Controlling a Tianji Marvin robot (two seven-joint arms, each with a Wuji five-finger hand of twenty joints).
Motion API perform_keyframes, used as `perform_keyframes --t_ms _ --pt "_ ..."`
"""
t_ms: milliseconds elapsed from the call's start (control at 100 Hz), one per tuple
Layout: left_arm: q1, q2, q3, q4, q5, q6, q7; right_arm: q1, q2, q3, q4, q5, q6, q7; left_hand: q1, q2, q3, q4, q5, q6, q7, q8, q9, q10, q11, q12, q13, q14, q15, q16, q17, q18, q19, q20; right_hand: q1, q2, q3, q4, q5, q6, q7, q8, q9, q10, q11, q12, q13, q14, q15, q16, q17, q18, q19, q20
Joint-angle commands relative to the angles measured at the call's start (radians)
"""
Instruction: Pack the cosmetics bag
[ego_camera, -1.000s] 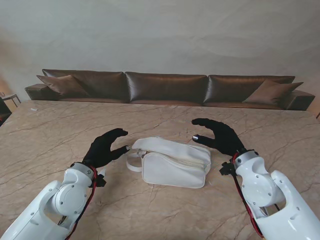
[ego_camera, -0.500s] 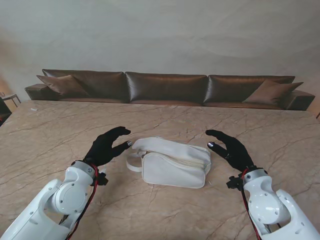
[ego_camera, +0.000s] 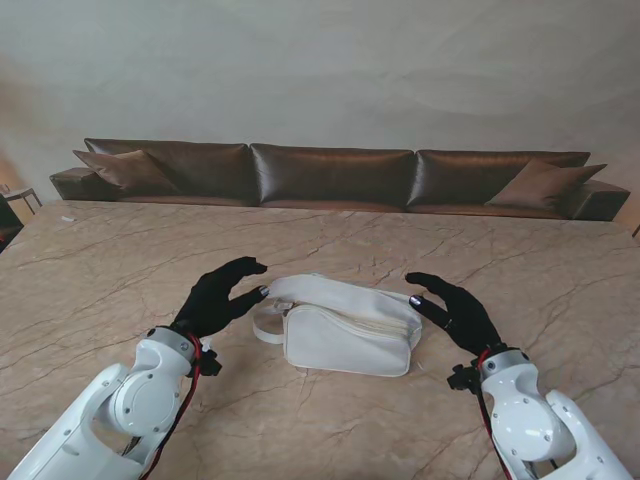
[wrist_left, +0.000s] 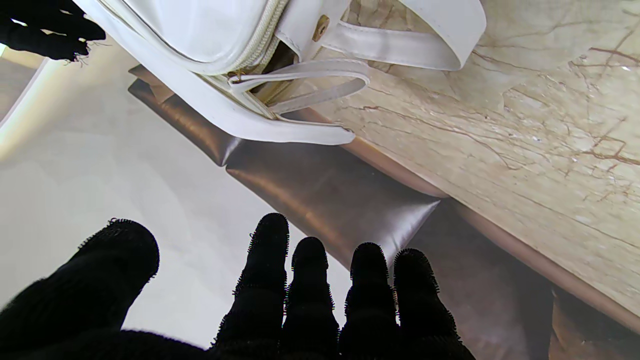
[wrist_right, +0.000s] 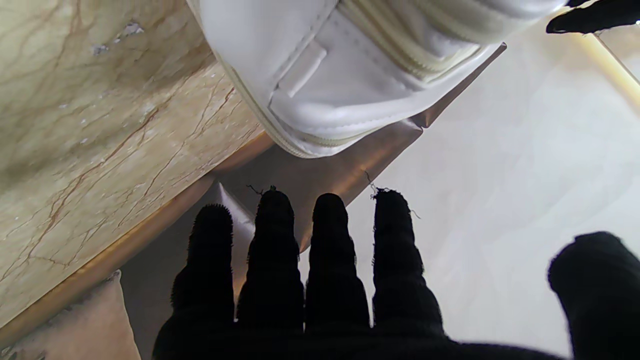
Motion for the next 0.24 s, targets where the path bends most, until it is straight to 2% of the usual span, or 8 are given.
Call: perform_keyframes --t_ms 0,230 --pt "-0.001 -0.009 0.010 -0.001 -0.009 0.001 0.001 0.009 -0.005 -0.009 0.010 0.004 -0.004 0.004 -0.028 0.039 -0.021 0.035 0.008 0.006 -0.013 -0.009 0.015 -0.003 -0.014 -0.010 0.004 -0.028 0.003 -0.013 -0.003 -0.028 0.002 -0.020 0.008 0.018 -0.032 0.015 -0.003 -0.017 0.004 -0.014 0.004 -0.002 0.006 0.011 -0.007 -0.027 0.000 0.001 -0.012 -0.020 0.008 -0.009" --pt "-0.040 -0.011 0.037 0.032 -0.025 0.002 -0.004 0.034 -0.011 -0.030 0.079 0.027 -0.013 -0.014 -0.025 0.038 -0.024 0.034 0.009 0.005 -0.012 -0.008 0.016 -0.002 -0.013 -0.009 0.002 -0.028 0.003 -0.014 -0.003 -0.026 0.002 -0.021 0.023 0.016 -0.040 0.014 0.001 -0.015 0.010 -0.009 -0.014 -0.003 0.044 0.031 -0.005 -0.030 0.001 0.004 -0.007 -0.021 0.015 -0.012"
